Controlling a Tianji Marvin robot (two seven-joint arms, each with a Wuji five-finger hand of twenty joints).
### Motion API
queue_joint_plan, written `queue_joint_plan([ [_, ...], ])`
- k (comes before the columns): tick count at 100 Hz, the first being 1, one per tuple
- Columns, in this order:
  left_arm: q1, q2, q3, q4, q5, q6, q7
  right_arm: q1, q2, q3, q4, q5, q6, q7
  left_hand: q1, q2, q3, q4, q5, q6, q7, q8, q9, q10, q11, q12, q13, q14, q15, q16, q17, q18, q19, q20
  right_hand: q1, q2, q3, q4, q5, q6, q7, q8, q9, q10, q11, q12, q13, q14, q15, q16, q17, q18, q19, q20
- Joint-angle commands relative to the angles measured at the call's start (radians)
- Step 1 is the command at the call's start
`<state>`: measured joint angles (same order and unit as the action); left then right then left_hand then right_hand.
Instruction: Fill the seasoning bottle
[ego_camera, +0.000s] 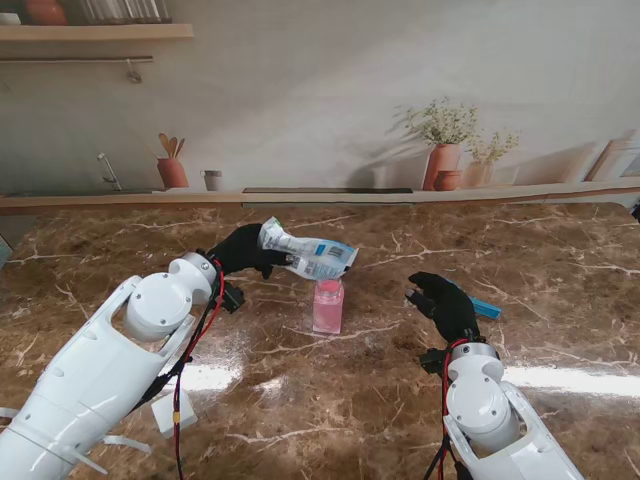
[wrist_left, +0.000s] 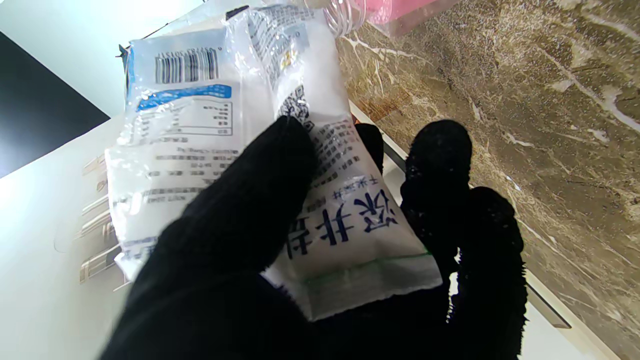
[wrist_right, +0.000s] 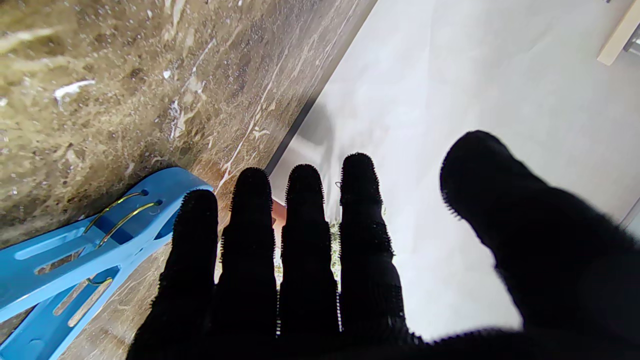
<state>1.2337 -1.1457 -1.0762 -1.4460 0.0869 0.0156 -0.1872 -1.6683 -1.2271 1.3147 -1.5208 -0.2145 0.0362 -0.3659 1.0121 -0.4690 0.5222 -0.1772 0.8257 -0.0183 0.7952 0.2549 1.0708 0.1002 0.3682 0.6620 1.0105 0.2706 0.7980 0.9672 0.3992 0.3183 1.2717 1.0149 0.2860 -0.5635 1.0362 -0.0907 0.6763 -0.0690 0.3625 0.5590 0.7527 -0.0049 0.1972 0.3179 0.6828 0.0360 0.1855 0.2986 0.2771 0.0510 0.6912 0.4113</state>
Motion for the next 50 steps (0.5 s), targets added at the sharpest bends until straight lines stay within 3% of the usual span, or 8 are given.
queue_joint_plan([
  [1, -0.01, 0.001, 0.004, -0.005, 0.016, -0.001, -0.002, -0.006, -0.005, 0.0, 0.008, 0.009, 0.004, 0.01, 0.016, 0.055, -0.015, 0.054, 0.07, -0.065, -0.011, -0.033, 0.051, -0.012, 0.0, -0.025, 0.037, -0.008, -0.021, -0.012, 0.023, -0.038, 0.001, -0.014, -0.023, 0.01, 0.013, 0.03, -0.014, -0.004, 0.0, -0.006, -0.007, -0.008, 0.009, 0.007, -0.021, -0.017, 0.01, -0.003, -0.01, -0.011, -0.002, -0.007],
  [50, -0.031, 0.008, 0.022, -0.016, 0.077, -0.012, -0.005, -0.009, -0.007, 0.005, 0.009, 0.018, 0.003, 0.007, -0.095, -0.02, 0.046, 0.051, 0.122, -0.029, -0.032, -0.079, 0.11, -0.014, 0.022, -0.165, 0.093, -0.029, -0.035, -0.069, 0.064, -0.037, 0.021, -0.032, -0.023, 0.012, 0.019, 0.031, -0.01, -0.004, 0.002, -0.006, -0.002, -0.006, 0.012, 0.012, -0.019, -0.015, 0.013, 0.001, -0.011, -0.009, -0.002, -0.003],
])
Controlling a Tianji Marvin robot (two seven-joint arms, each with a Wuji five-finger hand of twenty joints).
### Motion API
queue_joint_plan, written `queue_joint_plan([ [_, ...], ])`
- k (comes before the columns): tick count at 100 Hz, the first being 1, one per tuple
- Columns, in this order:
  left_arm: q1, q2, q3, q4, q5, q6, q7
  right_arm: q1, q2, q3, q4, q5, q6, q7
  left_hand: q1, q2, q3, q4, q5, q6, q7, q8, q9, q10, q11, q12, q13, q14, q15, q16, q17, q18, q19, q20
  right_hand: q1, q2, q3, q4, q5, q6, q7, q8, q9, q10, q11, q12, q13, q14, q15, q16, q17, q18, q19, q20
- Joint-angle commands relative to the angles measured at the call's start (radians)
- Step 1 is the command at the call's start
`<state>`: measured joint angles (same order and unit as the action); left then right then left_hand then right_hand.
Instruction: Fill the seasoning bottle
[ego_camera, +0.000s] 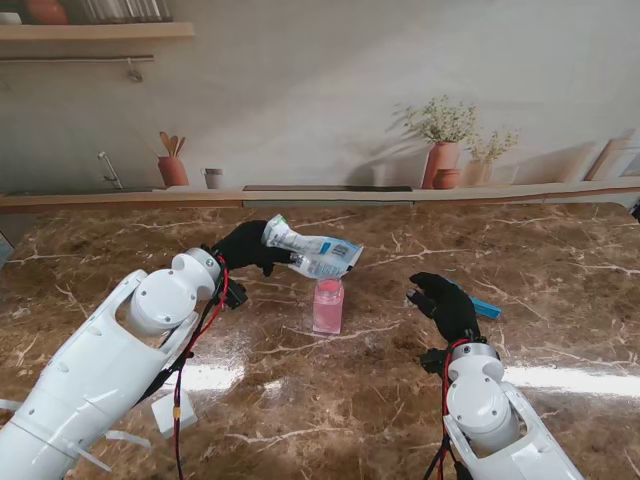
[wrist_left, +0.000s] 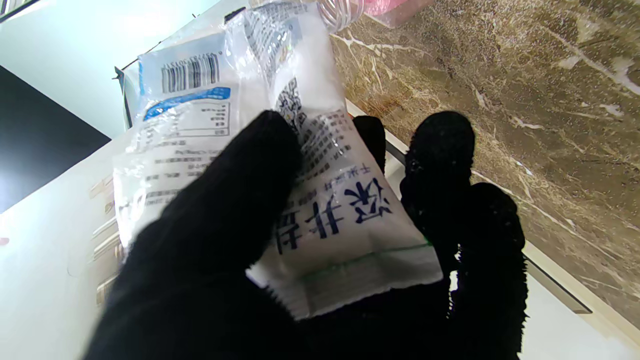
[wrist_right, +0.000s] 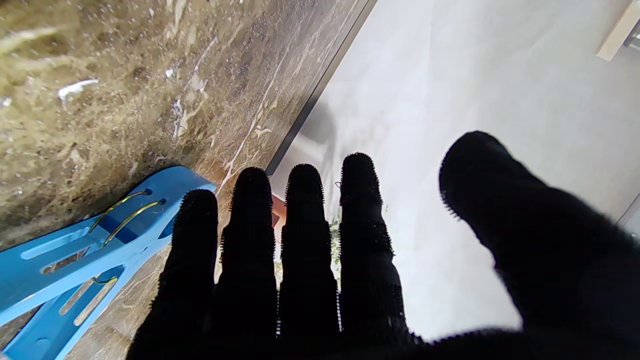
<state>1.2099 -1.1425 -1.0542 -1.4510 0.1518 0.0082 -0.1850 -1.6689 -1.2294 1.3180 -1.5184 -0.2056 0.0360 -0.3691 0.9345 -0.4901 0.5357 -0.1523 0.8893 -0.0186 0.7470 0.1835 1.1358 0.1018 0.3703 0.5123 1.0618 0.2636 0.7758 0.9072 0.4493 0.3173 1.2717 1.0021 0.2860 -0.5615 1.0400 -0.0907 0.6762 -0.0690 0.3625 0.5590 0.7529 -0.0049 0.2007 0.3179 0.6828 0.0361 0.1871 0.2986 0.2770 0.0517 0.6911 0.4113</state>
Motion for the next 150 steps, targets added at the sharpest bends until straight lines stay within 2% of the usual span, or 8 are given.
queue_joint_plan([
  [1, -0.007, 0.006, 0.0, -0.011, 0.014, -0.005, -0.008, -0.009, -0.005, 0.002, 0.007, 0.01, 0.003, 0.01, -0.018, 0.001, 0.033, 0.026, 0.059, -0.029, 0.017, -0.007, 0.045, -0.017, 0.02, -0.015, 0.042, -0.022, -0.013, -0.009, 0.014, -0.035, 0.021, -0.019, -0.022, 0.01, 0.016, 0.031, -0.009, -0.005, 0.003, -0.006, -0.001, -0.007, 0.008, 0.012, -0.019, -0.015, 0.011, 0.001, -0.011, -0.01, -0.002, -0.003],
  [66, -0.005, 0.015, -0.002, -0.031, 0.048, -0.006, -0.026, -0.009, -0.005, 0.006, 0.011, 0.011, -0.002, 0.01, -0.035, -0.015, 0.056, 0.021, 0.073, -0.03, 0.022, -0.02, 0.054, -0.013, 0.025, -0.031, 0.039, -0.018, -0.014, -0.016, 0.002, -0.031, 0.018, -0.018, -0.022, 0.01, 0.017, 0.03, -0.006, -0.006, 0.004, -0.007, -0.002, -0.009, 0.007, 0.015, -0.019, -0.013, 0.011, 0.003, -0.011, -0.009, -0.004, 0.001],
  [93, -0.015, 0.02, 0.006, -0.036, 0.088, -0.018, -0.026, -0.008, -0.005, 0.004, 0.014, 0.014, -0.005, 0.01, -0.093, -0.084, 0.104, 0.006, 0.103, -0.008, 0.046, -0.04, 0.091, -0.011, 0.052, -0.06, 0.079, -0.037, -0.012, -0.042, 0.04, -0.046, 0.038, -0.024, -0.022, 0.01, 0.017, 0.03, -0.006, -0.005, 0.004, -0.007, 0.001, -0.007, 0.008, 0.016, -0.019, -0.015, 0.011, 0.004, -0.011, -0.009, -0.004, 0.002],
  [120, -0.015, 0.015, 0.011, -0.032, 0.09, -0.023, -0.007, -0.01, -0.005, 0.006, 0.012, 0.015, -0.004, 0.011, -0.109, -0.108, 0.115, 0.001, 0.116, -0.007, 0.056, -0.046, 0.104, -0.007, 0.06, -0.067, 0.088, -0.039, -0.01, -0.048, 0.047, -0.044, 0.043, -0.026, -0.022, 0.01, 0.017, 0.03, -0.006, -0.005, 0.004, -0.007, 0.0, -0.007, 0.008, 0.016, -0.018, -0.014, 0.012, 0.004, -0.011, -0.007, -0.004, 0.003],
  [133, -0.017, 0.02, 0.009, -0.041, 0.085, -0.019, -0.028, -0.009, -0.006, 0.006, 0.014, 0.017, -0.004, 0.01, -0.078, -0.058, 0.112, 0.004, 0.096, -0.018, 0.043, -0.053, 0.077, -0.006, 0.047, -0.07, 0.058, -0.031, -0.026, -0.054, 0.015, -0.04, 0.024, -0.031, -0.024, 0.012, 0.016, 0.03, -0.006, -0.006, 0.004, -0.007, 0.003, -0.007, 0.009, 0.016, -0.017, -0.012, 0.013, 0.005, -0.012, -0.006, -0.005, 0.003],
  [142, -0.02, 0.028, 0.006, -0.05, 0.068, -0.012, -0.072, -0.009, -0.006, 0.005, 0.015, 0.019, -0.004, 0.009, 0.022, 0.014, 0.01, 0.03, 0.064, -0.043, 0.008, -0.029, 0.038, -0.002, 0.004, -0.039, 0.012, -0.023, -0.06, -0.051, -0.031, -0.051, -0.016, -0.031, -0.026, 0.016, 0.017, 0.031, -0.006, -0.004, 0.004, -0.007, 0.004, -0.006, 0.01, 0.017, -0.017, -0.011, 0.013, 0.006, -0.013, -0.006, -0.005, 0.004],
  [150, -0.019, 0.03, 0.004, -0.053, 0.06, -0.009, -0.08, -0.009, -0.006, 0.005, 0.015, 0.021, -0.004, 0.009, 0.064, 0.043, -0.009, 0.035, 0.045, -0.057, 0.008, -0.012, 0.024, 0.004, 0.001, -0.023, -0.004, -0.022, -0.068, -0.049, -0.048, -0.067, -0.03, -0.033, -0.027, 0.019, 0.017, 0.032, -0.006, -0.005, 0.004, -0.007, 0.007, -0.007, 0.011, 0.018, -0.018, -0.012, 0.014, 0.006, -0.012, -0.006, -0.005, 0.004],
])
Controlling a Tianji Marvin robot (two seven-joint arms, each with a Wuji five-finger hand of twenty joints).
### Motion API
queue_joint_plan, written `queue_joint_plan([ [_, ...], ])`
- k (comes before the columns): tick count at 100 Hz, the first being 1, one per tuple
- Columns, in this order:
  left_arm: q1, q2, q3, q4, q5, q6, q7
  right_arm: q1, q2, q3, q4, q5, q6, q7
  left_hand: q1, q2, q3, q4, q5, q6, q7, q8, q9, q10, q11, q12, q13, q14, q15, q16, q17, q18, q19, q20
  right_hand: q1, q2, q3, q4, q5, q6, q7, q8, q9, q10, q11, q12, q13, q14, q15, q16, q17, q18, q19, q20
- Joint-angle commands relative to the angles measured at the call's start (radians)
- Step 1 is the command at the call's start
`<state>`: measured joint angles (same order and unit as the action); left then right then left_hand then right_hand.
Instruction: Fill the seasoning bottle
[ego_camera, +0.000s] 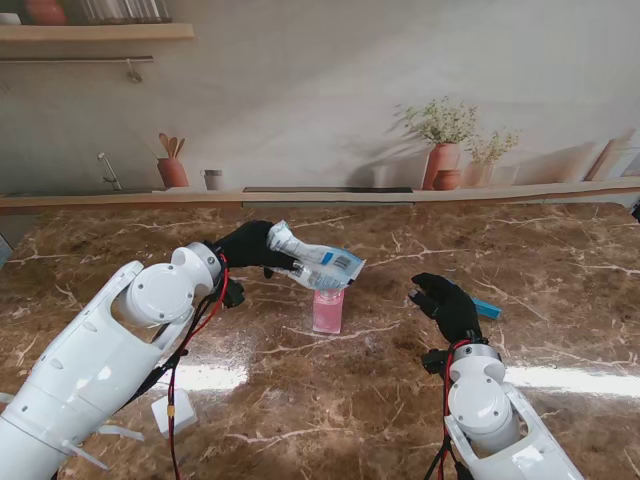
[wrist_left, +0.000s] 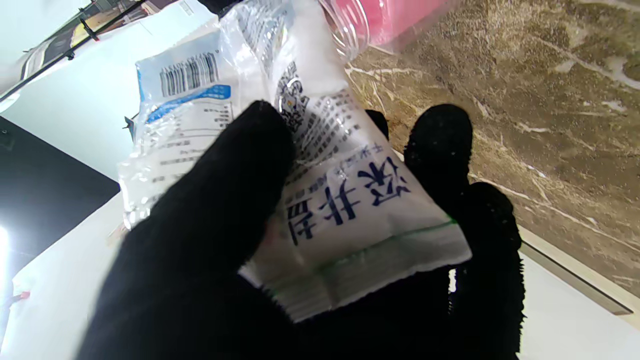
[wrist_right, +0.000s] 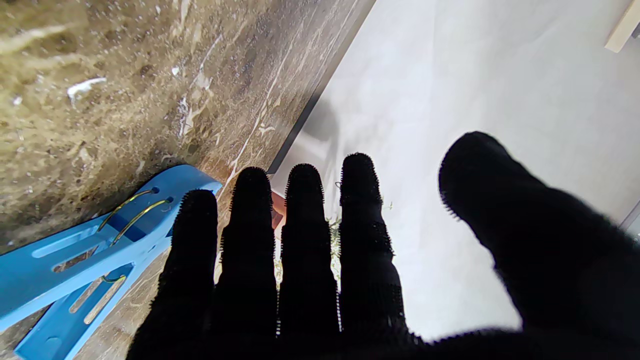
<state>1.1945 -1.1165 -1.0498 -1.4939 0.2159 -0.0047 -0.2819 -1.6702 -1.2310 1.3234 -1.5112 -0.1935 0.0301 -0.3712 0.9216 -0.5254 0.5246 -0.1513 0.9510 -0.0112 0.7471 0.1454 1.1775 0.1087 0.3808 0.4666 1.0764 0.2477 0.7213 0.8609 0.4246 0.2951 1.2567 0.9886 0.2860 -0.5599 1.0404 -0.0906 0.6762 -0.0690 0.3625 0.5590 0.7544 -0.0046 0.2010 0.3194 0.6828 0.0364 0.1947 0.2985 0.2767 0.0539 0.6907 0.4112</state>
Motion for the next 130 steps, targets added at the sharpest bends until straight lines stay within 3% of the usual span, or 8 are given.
queue_joint_plan([
  [1, -0.003, 0.004, -0.001, -0.01, -0.005, 0.004, 0.017, -0.008, -0.005, -0.001, 0.007, 0.009, 0.002, 0.012, 0.085, 0.084, -0.002, 0.033, -0.02, -0.065, 0.008, 0.029, -0.02, -0.001, -0.007, 0.028, -0.019, -0.006, -0.013, -0.002, -0.025, -0.048, -0.016, -0.02, -0.028, 0.018, 0.017, 0.032, -0.006, -0.005, 0.004, -0.007, 0.005, -0.007, 0.011, 0.017, -0.017, -0.012, 0.006, 0.006, -0.012, -0.008, -0.005, 0.004],
  [46, 0.007, -0.002, -0.005, -0.018, 0.015, 0.015, 0.053, -0.01, -0.005, 0.002, 0.007, 0.016, -0.002, 0.015, 0.117, 0.109, -0.027, 0.036, -0.038, -0.07, 0.01, 0.047, -0.035, 0.0, 0.0, 0.049, -0.033, -0.005, -0.011, 0.002, -0.031, -0.055, -0.02, -0.017, -0.03, 0.022, 0.02, 0.033, -0.002, -0.003, 0.005, -0.008, 0.019, -0.007, 0.018, 0.026, -0.019, -0.009, 0.008, 0.009, -0.013, -0.005, -0.006, 0.005],
  [80, 0.005, 0.007, -0.007, -0.03, 0.001, 0.026, 0.011, -0.009, -0.005, 0.001, 0.008, 0.016, -0.002, 0.014, 0.149, 0.131, 0.041, 0.038, -0.066, -0.041, -0.045, 0.068, -0.087, -0.005, -0.05, 0.06, -0.093, 0.001, -0.043, -0.002, -0.088, -0.068, -0.057, -0.017, -0.033, 0.025, 0.02, 0.034, -0.004, -0.003, 0.005, -0.008, 0.02, -0.005, 0.019, 0.031, -0.019, -0.01, 0.007, 0.01, -0.016, -0.004, -0.008, 0.006],
  [89, 0.007, 0.003, -0.006, -0.028, 0.022, 0.023, 0.032, -0.009, -0.005, 0.002, 0.009, 0.017, -0.002, 0.014, 0.16, 0.146, -0.033, 0.029, -0.071, -0.03, -0.076, 0.069, -0.098, 0.003, -0.045, 0.019, -0.068, -0.002, -0.03, -0.005, -0.056, -0.067, -0.041, -0.013, -0.032, 0.024, 0.02, 0.034, -0.003, -0.003, 0.005, -0.008, 0.021, -0.007, 0.019, 0.032, -0.02, -0.009, 0.007, 0.01, -0.015, -0.003, -0.008, 0.006],
  [98, 0.008, -0.003, -0.003, -0.023, 0.039, 0.019, 0.066, -0.01, -0.005, 0.002, 0.009, 0.017, -0.003, 0.015, 0.118, 0.12, -0.058, 0.041, -0.042, -0.013, -0.086, 0.044, -0.065, -0.003, -0.028, -0.008, -0.029, -0.003, -0.02, -0.017, -0.013, -0.065, -0.023, -0.016, -0.032, 0.024, 0.019, 0.034, -0.003, -0.002, 0.005, -0.008, 0.021, -0.006, 0.019, 0.033, -0.021, -0.009, 0.007, 0.01, -0.015, -0.003, -0.008, 0.007],
  [102, 0.006, -0.004, -0.001, -0.021, 0.043, 0.018, 0.072, -0.009, -0.005, 0.001, 0.01, 0.018, -0.003, 0.016, 0.098, 0.105, -0.049, 0.044, -0.03, -0.011, -0.083, 0.037, -0.053, -0.007, -0.024, -0.018, -0.009, -0.034, -0.021, -0.027, 0.0, -0.067, -0.016, -0.02, -0.032, 0.024, 0.02, 0.034, -0.003, -0.002, 0.005, -0.008, 0.022, -0.006, 0.019, 0.033, -0.021, -0.008, 0.007, 0.01, -0.016, -0.004, -0.009, 0.007],
  [117, 0.002, -0.01, 0.005, -0.011, 0.051, 0.008, 0.096, -0.009, -0.005, 0.001, 0.01, 0.018, -0.002, 0.014, -0.012, 0.029, 0.059, 0.026, 0.014, -0.015, -0.023, 0.011, 0.007, -0.016, 0.009, -0.049, 0.035, -0.046, -0.006, -0.05, 0.036, -0.064, 0.015, -0.032, -0.032, 0.025, 0.02, 0.034, -0.003, -0.002, 0.005, -0.008, 0.022, -0.006, 0.019, 0.035, -0.021, -0.01, 0.006, 0.01, -0.016, -0.003, -0.009, 0.007],
  [130, 0.001, -0.008, 0.006, -0.01, 0.049, 0.005, 0.091, -0.008, -0.006, 0.002, 0.012, 0.018, 0.0, 0.012, -0.023, 0.015, 0.072, 0.022, 0.025, -0.018, -0.012, 0.008, 0.019, -0.015, 0.014, -0.05, 0.041, -0.044, -0.003, -0.05, 0.038, -0.058, 0.019, -0.032, -0.032, 0.025, 0.021, 0.034, -0.003, -0.002, 0.005, -0.008, 0.023, -0.006, 0.019, 0.035, -0.021, -0.008, 0.007, 0.011, -0.016, -0.004, -0.01, 0.008],
])
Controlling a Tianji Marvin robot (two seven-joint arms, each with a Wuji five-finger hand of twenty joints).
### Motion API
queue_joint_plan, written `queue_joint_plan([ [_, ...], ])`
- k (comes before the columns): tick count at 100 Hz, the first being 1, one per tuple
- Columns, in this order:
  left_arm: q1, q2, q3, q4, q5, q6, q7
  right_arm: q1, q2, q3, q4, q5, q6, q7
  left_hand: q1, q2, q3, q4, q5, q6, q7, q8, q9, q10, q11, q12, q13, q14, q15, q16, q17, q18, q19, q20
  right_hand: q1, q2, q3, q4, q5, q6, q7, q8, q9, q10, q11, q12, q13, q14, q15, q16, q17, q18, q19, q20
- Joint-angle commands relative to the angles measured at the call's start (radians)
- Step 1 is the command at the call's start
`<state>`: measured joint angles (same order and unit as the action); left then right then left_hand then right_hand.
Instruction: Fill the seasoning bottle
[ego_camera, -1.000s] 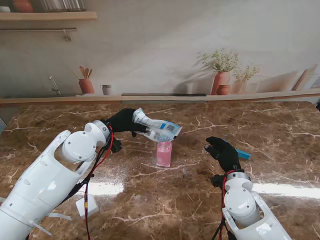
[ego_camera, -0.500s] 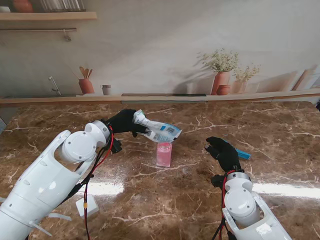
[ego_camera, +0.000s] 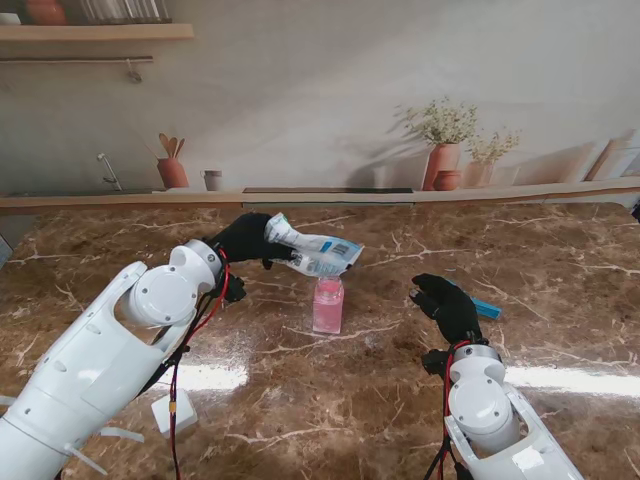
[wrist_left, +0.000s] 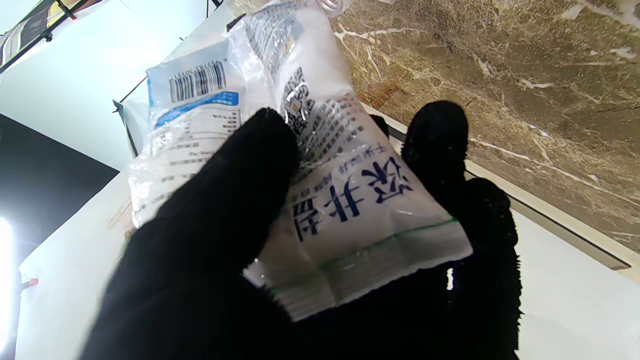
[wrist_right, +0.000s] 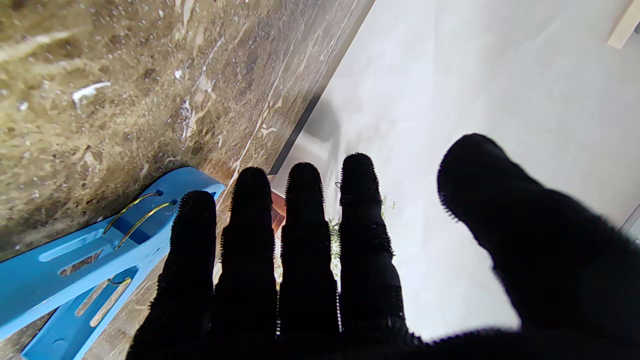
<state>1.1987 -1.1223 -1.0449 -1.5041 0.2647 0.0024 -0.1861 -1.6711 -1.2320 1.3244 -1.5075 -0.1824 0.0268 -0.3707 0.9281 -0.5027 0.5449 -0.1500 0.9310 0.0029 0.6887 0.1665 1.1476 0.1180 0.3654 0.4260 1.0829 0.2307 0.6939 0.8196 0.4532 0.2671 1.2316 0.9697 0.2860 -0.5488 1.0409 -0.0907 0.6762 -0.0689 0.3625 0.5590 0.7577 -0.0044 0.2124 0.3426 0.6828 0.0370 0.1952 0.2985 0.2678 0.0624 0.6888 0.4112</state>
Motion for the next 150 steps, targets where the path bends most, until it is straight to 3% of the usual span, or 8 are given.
queue_joint_plan([
  [1, -0.004, -0.002, 0.001, 0.001, 0.001, -0.003, -0.005, -0.007, -0.005, 0.001, 0.008, 0.008, 0.004, 0.012, -0.03, -0.007, 0.052, 0.021, 0.045, -0.033, 0.048, -0.014, 0.048, -0.025, 0.029, -0.01, 0.03, -0.01, 0.022, -0.009, 0.008, -0.031, 0.044, -0.014, -0.032, 0.014, 0.021, 0.034, -0.004, -0.002, 0.005, -0.008, 0.019, -0.007, 0.007, 0.012, -0.021, -0.008, 0.006, 0.011, -0.007, -0.013, -0.008, 0.008],
  [5, -0.003, -0.002, 0.0, 0.001, 0.0, -0.004, -0.007, -0.007, -0.005, 0.0, 0.008, 0.008, 0.004, 0.011, -0.03, -0.007, 0.055, 0.02, 0.046, -0.035, 0.05, -0.015, 0.048, -0.023, 0.029, -0.009, 0.026, 0.006, 0.021, -0.009, 0.005, -0.03, 0.043, -0.014, -0.032, 0.014, 0.021, 0.034, -0.002, -0.002, 0.005, -0.008, 0.018, -0.006, 0.007, 0.012, -0.021, -0.009, 0.006, 0.011, -0.007, -0.013, -0.007, 0.008],
  [24, 0.001, 0.003, -0.007, -0.006, -0.007, -0.001, -0.029, -0.005, -0.005, 0.0, 0.012, 0.009, 0.003, 0.011, -0.021, 0.009, 0.061, 0.015, 0.044, -0.058, 0.068, -0.011, 0.04, -0.023, 0.029, 0.002, 0.0, 0.005, 0.016, -0.005, -0.029, -0.023, 0.031, -0.014, -0.031, 0.014, 0.021, 0.034, -0.003, -0.002, 0.005, -0.008, 0.019, -0.007, 0.007, 0.013, -0.021, -0.008, 0.007, 0.011, -0.007, -0.013, -0.008, 0.008],
  [42, 0.003, 0.015, -0.016, -0.017, -0.037, 0.006, -0.089, -0.003, -0.005, -0.001, 0.012, 0.007, 0.002, 0.013, 0.104, 0.071, -0.036, 0.036, -0.001, -0.099, 0.094, 0.027, 0.002, -0.021, -0.018, 0.07, -0.071, 0.017, -0.013, 0.016, -0.11, -0.034, -0.014, 0.002, -0.033, 0.015, 0.021, 0.034, -0.003, -0.001, 0.005, -0.008, 0.019, -0.006, 0.006, 0.013, -0.021, -0.01, 0.006, 0.011, -0.007, -0.014, -0.008, 0.008],
  [78, 0.009, 0.004, -0.008, 0.004, -0.035, -0.003, -0.044, -0.002, -0.003, -0.003, 0.013, 0.004, 0.004, 0.02, 0.117, 0.106, -0.063, 0.031, -0.03, -0.083, 0.067, 0.024, -0.027, -0.025, -0.035, 0.063, -0.075, 0.017, -0.006, 0.023, -0.1, -0.046, -0.012, 0.007, -0.033, 0.015, 0.02, 0.034, -0.003, -0.002, 0.005, -0.008, 0.019, -0.006, 0.007, 0.013, -0.022, -0.01, 0.006, 0.011, -0.007, -0.013, -0.009, 0.009],
  [96, 0.018, -0.003, -0.009, 0.011, -0.06, 0.005, -0.028, -0.002, -0.002, -0.003, 0.01, -0.001, 0.005, 0.021, 0.133, 0.121, -0.078, 0.034, -0.026, -0.105, 0.099, 0.057, -0.03, -0.027, -0.014, 0.068, -0.084, 0.018, -0.008, 0.021, -0.114, -0.04, -0.016, 0.008, -0.033, 0.014, 0.02, 0.034, -0.004, -0.001, 0.005, -0.009, 0.018, -0.007, 0.006, 0.013, -0.021, -0.009, 0.006, 0.011, -0.007, -0.013, -0.009, 0.009],
  [118, 0.055, -0.03, -0.019, 0.044, -0.142, 0.015, 0.043, -0.003, 0.0, -0.003, 0.004, -0.007, 0.006, 0.026, 0.143, 0.133, -0.076, 0.034, -0.043, -0.124, 0.154, 0.144, -0.04, -0.027, -0.001, 0.103, -0.107, 0.027, 0.011, 0.045, -0.14, -0.037, -0.014, 0.023, -0.032, 0.013, 0.02, 0.034, -0.004, 0.0, 0.004, -0.009, 0.017, -0.006, 0.005, 0.012, -0.02, -0.009, 0.007, 0.011, -0.006, -0.013, -0.009, 0.009],
  [150, 0.118, -0.07, -0.047, 0.085, -0.347, -0.02, 0.111, -0.005, 0.006, -0.019, -0.032, -0.028, 0.023, 0.04, 0.139, 0.145, -0.063, 0.034, -0.039, -0.153, 0.165, 0.235, -0.04, -0.041, -0.004, 0.157, -0.144, 0.036, 0.013, 0.067, -0.178, -0.038, -0.034, 0.032, -0.028, 0.011, 0.021, 0.034, -0.02, 0.004, -0.003, -0.011, 0.009, -0.006, 0.002, 0.011, -0.022, -0.008, 0.006, 0.01, -0.006, -0.014, -0.009, 0.009],
])
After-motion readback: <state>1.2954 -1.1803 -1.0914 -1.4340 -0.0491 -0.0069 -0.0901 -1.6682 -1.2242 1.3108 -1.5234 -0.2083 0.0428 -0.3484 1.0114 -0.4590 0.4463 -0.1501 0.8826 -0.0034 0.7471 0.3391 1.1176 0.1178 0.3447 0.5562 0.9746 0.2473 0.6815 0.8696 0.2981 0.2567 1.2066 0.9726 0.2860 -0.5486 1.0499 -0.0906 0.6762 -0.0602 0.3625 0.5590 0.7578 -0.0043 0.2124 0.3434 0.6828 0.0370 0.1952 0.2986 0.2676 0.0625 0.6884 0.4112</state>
